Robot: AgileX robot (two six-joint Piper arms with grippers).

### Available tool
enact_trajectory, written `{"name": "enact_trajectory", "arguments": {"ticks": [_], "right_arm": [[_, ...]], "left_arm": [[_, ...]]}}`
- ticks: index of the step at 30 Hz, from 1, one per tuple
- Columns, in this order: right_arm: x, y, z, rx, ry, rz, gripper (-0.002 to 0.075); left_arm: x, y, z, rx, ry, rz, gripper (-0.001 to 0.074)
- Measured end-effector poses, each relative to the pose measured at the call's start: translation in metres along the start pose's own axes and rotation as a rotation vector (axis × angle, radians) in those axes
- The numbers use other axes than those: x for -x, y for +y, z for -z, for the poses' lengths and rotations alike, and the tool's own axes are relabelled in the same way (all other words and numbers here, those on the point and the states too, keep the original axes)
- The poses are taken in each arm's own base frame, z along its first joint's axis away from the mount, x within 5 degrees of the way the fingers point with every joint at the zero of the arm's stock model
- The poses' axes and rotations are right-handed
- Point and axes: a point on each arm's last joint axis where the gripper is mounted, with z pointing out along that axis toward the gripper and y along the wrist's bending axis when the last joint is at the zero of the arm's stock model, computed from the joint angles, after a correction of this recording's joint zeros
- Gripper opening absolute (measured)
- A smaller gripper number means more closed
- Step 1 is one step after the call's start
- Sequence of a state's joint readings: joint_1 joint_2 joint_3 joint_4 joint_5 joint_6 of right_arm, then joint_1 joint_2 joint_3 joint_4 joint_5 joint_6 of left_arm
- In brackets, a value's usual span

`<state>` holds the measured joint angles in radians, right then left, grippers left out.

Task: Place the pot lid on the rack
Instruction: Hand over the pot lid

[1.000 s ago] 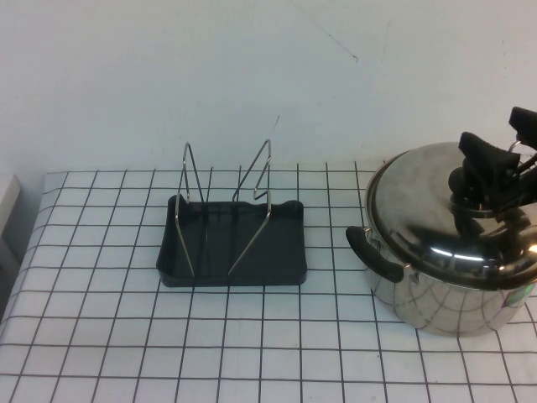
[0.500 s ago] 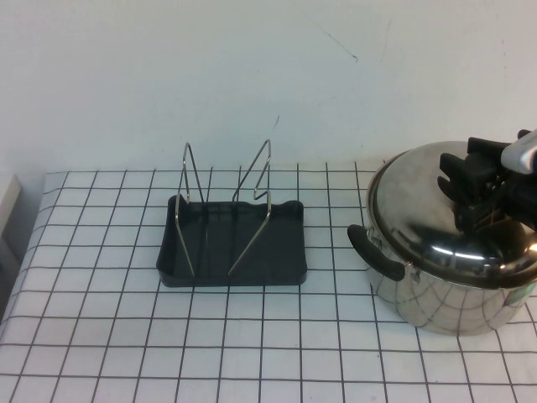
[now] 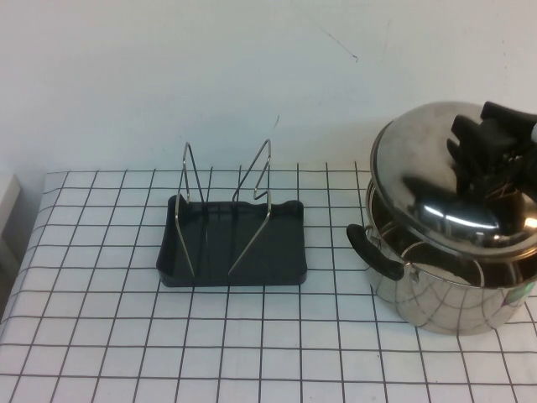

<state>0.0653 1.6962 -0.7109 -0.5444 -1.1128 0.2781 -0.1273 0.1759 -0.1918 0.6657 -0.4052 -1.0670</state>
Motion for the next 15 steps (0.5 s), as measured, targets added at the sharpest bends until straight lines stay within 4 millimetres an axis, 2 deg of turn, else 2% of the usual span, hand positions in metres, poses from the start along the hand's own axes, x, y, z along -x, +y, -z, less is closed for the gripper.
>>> {"name": "enact_trajectory", "arguments": {"ticks": [4,8,12,15], "right_arm": [[0.032,0.005,0.008,0.021,-0.081,0.027,0.0333],[0.073,0.025,0.019,0.078,-0.196,0.094,0.0333],[0.110,0.063,0.033,0.214,-0.322,0.159,0.0333],[0.128,0.099,0.042,0.343,-0.395,0.165,0.0333]], "left_arm": [[0.004,-0.010,-0.005,-0.081,0.055,0.307,-0.0002],[0.000,-0.021,-0.013,-0.206,0.152,0.570,-0.0002],[-0.005,-0.024,-0.022,-0.262,0.228,0.739,0.0015],[-0.006,-0.024,-0.028,-0.292,0.242,0.833,0.0120]]}}
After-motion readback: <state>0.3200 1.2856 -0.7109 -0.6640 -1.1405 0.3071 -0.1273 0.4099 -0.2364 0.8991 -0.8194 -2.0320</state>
